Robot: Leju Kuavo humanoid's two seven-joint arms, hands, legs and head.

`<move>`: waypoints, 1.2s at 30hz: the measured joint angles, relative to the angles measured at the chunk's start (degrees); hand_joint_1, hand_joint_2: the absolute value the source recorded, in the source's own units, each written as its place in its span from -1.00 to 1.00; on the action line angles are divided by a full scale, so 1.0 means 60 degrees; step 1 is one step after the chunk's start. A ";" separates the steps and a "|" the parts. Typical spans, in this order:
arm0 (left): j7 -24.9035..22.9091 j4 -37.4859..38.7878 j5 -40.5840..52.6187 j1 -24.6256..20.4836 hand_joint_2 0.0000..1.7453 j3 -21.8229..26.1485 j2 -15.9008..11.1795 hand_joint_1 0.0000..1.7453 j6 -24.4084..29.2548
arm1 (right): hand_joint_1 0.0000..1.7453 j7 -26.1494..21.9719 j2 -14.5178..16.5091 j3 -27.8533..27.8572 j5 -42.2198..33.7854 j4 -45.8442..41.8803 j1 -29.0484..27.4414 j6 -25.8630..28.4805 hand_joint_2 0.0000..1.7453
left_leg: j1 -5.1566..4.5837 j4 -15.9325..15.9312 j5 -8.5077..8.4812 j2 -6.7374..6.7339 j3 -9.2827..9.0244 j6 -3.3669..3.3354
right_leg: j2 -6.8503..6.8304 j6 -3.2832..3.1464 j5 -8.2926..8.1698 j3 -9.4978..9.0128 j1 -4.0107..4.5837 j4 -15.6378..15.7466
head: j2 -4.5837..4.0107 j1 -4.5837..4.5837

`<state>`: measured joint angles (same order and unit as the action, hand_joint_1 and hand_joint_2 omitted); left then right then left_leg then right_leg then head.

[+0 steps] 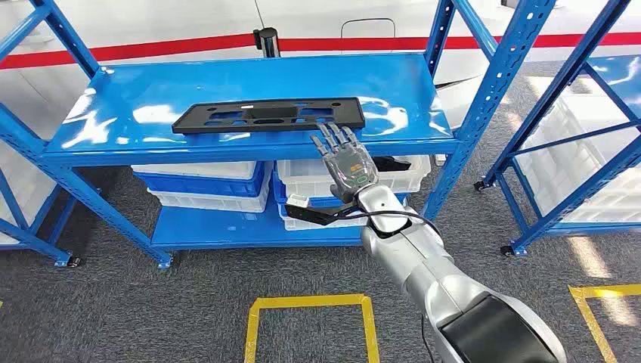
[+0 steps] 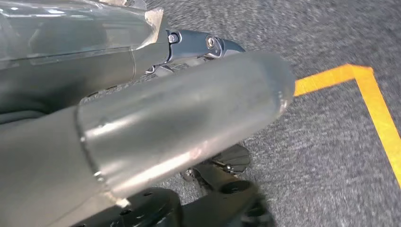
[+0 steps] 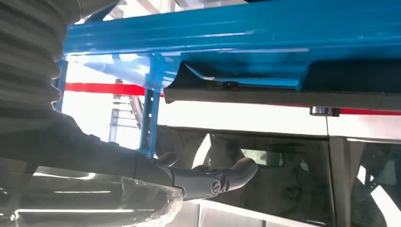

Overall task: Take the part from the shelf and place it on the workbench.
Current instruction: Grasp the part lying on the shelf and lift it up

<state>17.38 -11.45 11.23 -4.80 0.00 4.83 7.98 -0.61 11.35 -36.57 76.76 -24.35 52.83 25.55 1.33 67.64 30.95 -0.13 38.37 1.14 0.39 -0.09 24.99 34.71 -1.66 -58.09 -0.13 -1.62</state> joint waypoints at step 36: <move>-0.0277 0.0004 0.0172 -0.0056 -1.00 0.0008 0.0099 -1.00 0.0025 | -1.00 -0.0026 0.1142 -0.0113 0.0561 -0.0080 0.0223 -0.0342 1.00 | 0.0057 0.0266 -0.0513 0.0038 0.0481 0.0109 | 0.0032 -0.0151 0.0127 -0.0329 0.0102 0.0176 | 0.0000 -0.0063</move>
<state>15.71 -11.43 12.27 -5.13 0.05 5.43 8.13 -0.77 18.21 -37.24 80.13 -24.83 54.16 23.50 1.67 69.23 27.88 0.10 41.26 1.79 0.59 -0.99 25.76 32.74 -1.04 -57.03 -0.13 -1.99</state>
